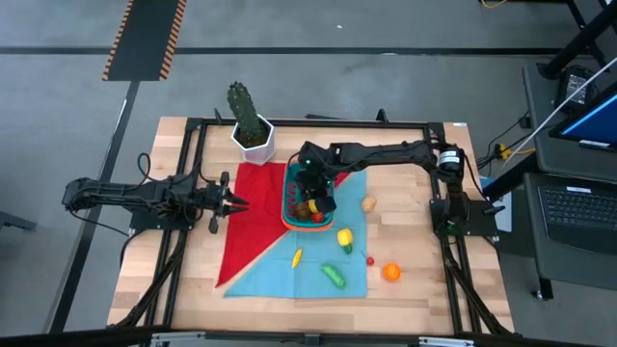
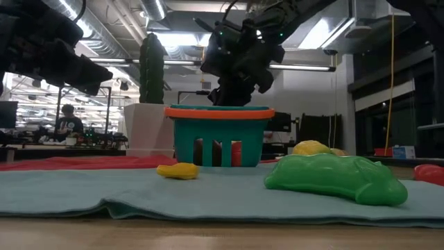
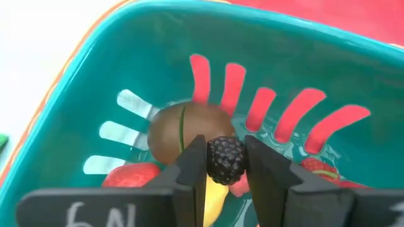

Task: Pick and placing Produce into tupperware
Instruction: Put the blackberry into the basket, then put the potato into the blue bin

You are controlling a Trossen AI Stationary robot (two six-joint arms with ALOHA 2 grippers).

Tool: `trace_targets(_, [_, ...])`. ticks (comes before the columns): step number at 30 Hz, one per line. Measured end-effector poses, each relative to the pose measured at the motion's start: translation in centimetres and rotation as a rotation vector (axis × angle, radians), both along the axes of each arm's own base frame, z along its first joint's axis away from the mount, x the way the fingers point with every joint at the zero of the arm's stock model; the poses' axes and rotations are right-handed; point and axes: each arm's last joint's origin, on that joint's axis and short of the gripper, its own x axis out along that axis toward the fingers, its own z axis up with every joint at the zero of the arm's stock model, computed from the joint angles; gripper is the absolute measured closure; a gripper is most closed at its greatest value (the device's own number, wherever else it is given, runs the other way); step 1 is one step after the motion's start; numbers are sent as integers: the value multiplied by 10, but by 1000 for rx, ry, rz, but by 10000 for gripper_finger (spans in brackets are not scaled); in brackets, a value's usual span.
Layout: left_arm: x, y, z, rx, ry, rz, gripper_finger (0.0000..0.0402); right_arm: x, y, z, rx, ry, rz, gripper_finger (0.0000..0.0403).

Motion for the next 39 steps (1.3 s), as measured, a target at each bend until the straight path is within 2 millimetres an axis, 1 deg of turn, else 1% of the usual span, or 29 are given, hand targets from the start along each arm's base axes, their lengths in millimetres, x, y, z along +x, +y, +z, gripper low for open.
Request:
trace_targets(6, [0, 0, 0, -5, 0, 1, 357, 0, 0, 0, 1, 3, 0, 314])
trace_targets(12, [0, 0, 0, -6, 0, 1, 369, 0, 0, 0, 2, 4, -2, 279])
trace_targets(15, [0, 0, 0, -6, 2, 1, 375, 0, 0, 0, 5, 6, -7, 268])
trace_targets(19, [0, 0, -1, -8, 7, 1, 382, 0, -1, -1, 3, 18, -41, 266])
trace_targets(24, [0, 0, -1, -9, 7, 1, 392, -1, -4, 2, -75, 43, -110, 267])
trace_targets(26, [0, 0, -1, -9, 8, 0, 395, 0, -5, 13, -76, 65, -115, 266])
trace_targets(33, [0, 0, -1, -9, 8, 1, 398, -2, -5, 72, -37, 159, -149, 266])
trace_targets(36, [0, 0, -1, -28, 9, 3, 390, -7, -8, 87, -1, 192, -160, 266])
trace_targets(39, [0, 0, -1, -31, 10, 3, 381, -16, -13, 102, 100, 141, -127, 266])
